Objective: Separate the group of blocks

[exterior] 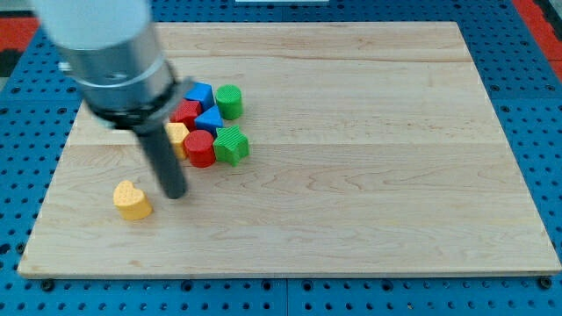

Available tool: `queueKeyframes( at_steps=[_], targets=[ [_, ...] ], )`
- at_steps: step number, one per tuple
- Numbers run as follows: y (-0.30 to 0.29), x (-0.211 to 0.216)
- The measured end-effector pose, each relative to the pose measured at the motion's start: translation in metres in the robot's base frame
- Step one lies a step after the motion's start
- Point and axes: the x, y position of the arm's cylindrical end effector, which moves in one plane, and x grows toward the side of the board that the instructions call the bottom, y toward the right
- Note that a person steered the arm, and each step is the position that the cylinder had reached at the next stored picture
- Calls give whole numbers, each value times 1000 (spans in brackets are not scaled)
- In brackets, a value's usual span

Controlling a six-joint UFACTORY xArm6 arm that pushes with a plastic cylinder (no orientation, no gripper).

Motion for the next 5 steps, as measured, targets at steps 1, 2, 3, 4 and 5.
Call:
queueKeyframes(
  at_steps=[1,2,3,4,5],
  targets=[
    [93,-47],
    [89,-139],
    [54,-200],
    [37,-201],
    [6,-170]
  ],
)
